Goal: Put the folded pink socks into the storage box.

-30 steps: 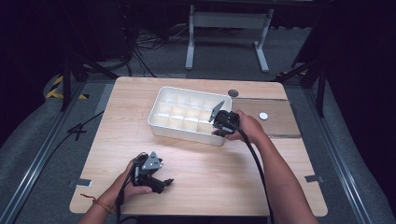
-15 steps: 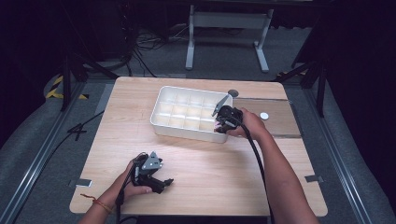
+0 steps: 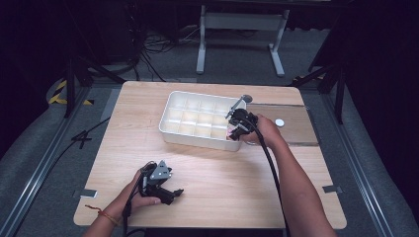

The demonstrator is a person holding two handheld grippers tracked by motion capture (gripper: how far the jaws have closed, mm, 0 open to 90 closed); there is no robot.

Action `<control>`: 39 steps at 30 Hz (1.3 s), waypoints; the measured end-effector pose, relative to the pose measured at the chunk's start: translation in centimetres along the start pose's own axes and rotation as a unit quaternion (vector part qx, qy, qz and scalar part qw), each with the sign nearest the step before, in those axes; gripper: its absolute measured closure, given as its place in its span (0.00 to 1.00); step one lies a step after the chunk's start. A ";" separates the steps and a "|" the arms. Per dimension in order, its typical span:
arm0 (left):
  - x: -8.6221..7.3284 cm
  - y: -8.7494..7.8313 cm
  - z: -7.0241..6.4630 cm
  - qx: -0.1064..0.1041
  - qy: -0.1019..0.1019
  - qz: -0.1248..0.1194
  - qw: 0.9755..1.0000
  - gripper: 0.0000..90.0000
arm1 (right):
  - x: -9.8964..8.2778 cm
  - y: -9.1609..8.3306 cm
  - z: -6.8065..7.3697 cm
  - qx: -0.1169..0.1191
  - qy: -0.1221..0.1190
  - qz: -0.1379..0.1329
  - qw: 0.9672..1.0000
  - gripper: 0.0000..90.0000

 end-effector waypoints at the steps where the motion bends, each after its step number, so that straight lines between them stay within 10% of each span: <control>1: 0.0 0.0 0.0 0.000 0.000 0.000 1.000 0.15 | 0.0 0.1 0.0 0.003 0.005 0.005 1.000 0.89; 11: 0.0 0.0 0.0 0.000 0.000 0.000 1.000 0.15 | 0.4 1.1 0.0 0.002 0.014 0.038 0.999 0.90; 39: 0.0 0.0 0.0 0.000 -0.001 -0.001 1.000 0.15 | 0.3 -0.5 0.8 -0.028 0.001 0.002 1.000 0.87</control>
Point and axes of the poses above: each handheld gripper's, and its own axes: y roughly forward along the jaws, x roughly out of its top, z roughly to its left, the point moved 4 cm from there along y, roughly forward along the jaws, and after that the axes turned 5 degrees about -y, right-handed, at the moved point
